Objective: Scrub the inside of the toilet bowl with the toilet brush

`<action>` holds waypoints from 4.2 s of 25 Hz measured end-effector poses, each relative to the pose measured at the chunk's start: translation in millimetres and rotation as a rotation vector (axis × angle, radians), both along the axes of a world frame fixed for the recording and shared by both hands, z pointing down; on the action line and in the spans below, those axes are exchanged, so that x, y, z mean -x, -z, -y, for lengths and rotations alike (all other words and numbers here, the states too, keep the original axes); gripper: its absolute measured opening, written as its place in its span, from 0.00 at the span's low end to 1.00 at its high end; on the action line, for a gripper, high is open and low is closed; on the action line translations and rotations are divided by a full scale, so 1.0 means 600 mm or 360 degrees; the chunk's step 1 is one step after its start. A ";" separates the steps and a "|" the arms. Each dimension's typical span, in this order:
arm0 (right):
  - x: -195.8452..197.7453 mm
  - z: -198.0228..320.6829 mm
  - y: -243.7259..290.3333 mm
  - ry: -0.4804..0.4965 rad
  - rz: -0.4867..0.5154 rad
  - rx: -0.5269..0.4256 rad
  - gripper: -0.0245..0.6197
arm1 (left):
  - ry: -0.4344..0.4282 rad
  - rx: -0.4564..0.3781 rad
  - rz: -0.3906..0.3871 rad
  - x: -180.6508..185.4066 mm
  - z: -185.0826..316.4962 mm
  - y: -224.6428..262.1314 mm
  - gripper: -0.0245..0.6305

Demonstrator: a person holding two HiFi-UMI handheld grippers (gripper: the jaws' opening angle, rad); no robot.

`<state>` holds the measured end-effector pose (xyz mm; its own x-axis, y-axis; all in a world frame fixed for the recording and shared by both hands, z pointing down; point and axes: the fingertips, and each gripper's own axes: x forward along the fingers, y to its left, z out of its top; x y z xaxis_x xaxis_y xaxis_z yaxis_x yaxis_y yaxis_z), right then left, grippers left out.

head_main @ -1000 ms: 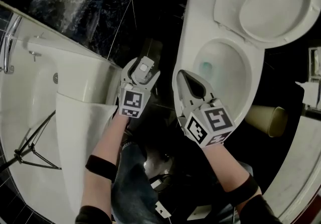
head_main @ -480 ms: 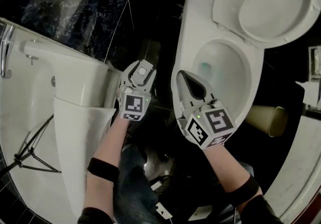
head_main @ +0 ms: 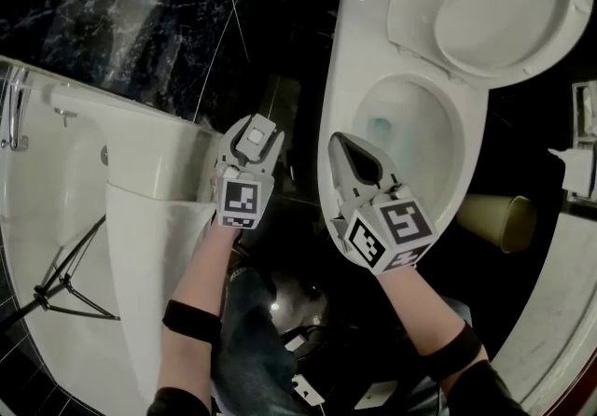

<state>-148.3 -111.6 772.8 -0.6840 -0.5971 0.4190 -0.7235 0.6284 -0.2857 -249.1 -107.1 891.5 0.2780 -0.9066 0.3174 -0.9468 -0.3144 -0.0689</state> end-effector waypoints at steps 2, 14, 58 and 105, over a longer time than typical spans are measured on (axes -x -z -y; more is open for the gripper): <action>-0.005 0.001 0.015 -0.0007 0.0006 -0.0001 0.05 | -0.0003 0.0002 0.0024 0.002 -0.003 0.022 0.41; -0.045 -0.009 0.207 -0.0026 0.0020 -0.0018 0.05 | 0.0070 0.0080 0.0077 0.015 -0.025 0.249 0.41; -0.416 -0.159 0.861 -0.0203 -0.0101 -0.0124 0.05 | -0.0213 0.0062 0.0023 -0.325 -0.199 1.116 0.41; -0.542 -0.124 0.748 -0.0308 -0.0084 -0.0055 0.05 | -0.0321 0.0103 0.0027 -0.447 -0.150 0.982 0.41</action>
<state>176.9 -37.5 323.8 -0.5328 -0.7299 0.4282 -0.8451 0.4851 -0.2246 19.4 -17.4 302.6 0.4460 -0.8108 0.3791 -0.8630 -0.5019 -0.0581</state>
